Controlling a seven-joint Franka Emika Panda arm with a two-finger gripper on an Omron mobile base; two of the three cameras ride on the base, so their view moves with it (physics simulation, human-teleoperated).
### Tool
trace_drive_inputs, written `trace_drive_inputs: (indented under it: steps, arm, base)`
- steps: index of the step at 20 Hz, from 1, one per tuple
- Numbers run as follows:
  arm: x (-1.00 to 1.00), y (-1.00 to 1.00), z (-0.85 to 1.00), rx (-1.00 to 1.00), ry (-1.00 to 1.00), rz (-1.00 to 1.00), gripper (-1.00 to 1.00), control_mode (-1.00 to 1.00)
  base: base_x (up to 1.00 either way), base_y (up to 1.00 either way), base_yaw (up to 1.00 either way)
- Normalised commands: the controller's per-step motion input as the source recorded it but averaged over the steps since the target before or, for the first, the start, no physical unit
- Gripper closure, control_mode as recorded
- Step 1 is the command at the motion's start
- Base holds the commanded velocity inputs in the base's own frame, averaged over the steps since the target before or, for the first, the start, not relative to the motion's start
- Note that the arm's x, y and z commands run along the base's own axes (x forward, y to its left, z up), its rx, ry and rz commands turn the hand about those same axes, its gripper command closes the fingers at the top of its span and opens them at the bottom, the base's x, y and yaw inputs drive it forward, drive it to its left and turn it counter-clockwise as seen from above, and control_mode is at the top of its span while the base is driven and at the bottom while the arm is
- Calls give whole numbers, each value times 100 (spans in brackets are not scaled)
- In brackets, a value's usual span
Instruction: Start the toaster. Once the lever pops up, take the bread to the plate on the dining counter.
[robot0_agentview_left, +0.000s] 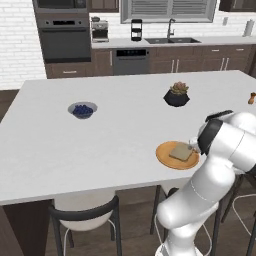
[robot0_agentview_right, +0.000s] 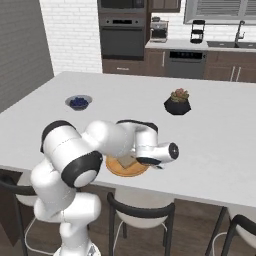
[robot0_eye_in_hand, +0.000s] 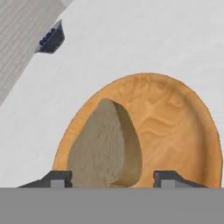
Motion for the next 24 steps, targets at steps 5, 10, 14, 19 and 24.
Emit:
trace_drive_inputs:
  steps: [5,10,14,19,24]
  arm:
    - [0,-40,2,-12,7,-23,-100,-100]
    - [-11,-21,53,-12,2,-23,-100,-100]
    - [-67,8,100,-4,0,-20,-100,-100]
    - [-95,52,100,-4,7,-17,-100,-100]
    - [-89,93,92,-18,16,-9,-100,-100]
  base:
    - [0,0,0]
    - [0,0,0]
    - [0,0,0]
    - [0,0,0]
    - [0,0,0]
